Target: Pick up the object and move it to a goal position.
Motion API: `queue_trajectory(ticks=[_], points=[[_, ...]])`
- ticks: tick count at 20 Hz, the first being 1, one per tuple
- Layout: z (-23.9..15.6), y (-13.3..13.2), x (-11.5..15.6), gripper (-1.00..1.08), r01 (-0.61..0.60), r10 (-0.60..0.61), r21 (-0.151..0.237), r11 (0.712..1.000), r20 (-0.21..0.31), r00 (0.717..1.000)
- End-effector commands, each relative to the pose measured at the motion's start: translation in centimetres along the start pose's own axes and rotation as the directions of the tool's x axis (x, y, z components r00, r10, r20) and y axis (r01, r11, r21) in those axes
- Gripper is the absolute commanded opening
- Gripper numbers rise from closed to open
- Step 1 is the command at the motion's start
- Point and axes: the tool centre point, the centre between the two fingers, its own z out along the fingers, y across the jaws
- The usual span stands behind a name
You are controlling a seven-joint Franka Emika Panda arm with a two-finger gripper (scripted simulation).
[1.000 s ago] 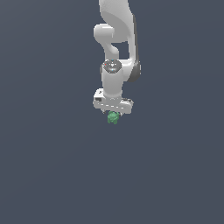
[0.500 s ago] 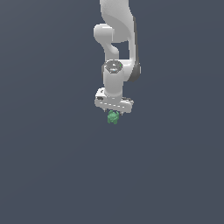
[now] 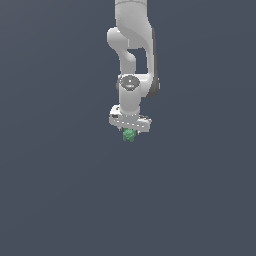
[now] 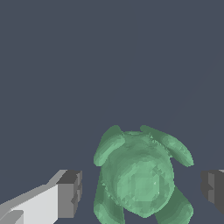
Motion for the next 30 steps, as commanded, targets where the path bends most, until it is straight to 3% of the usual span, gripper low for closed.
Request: queue_trajectory(ticks=[1,8,9,22,30], points=[[1.1,0.0,-0.1,1.00,-0.001,0.001,0.000,1.000,0.000,1.000],[2.4,0.0,0.0,1.00,-0.001,0.001,0.000,1.000,0.000,1.000],[2.4,0.0,0.0,-1.00,-0.001,0.001,0.000,1.000,0.000,1.000],[2.3,0.0,0.2,-1.00,0.000,0.000,0.003,1.000,-0.008,1.000],[1.2,0.4,3.3,-1.00,0.011,-0.008,0.032,0.999,-0.096,0.995]])
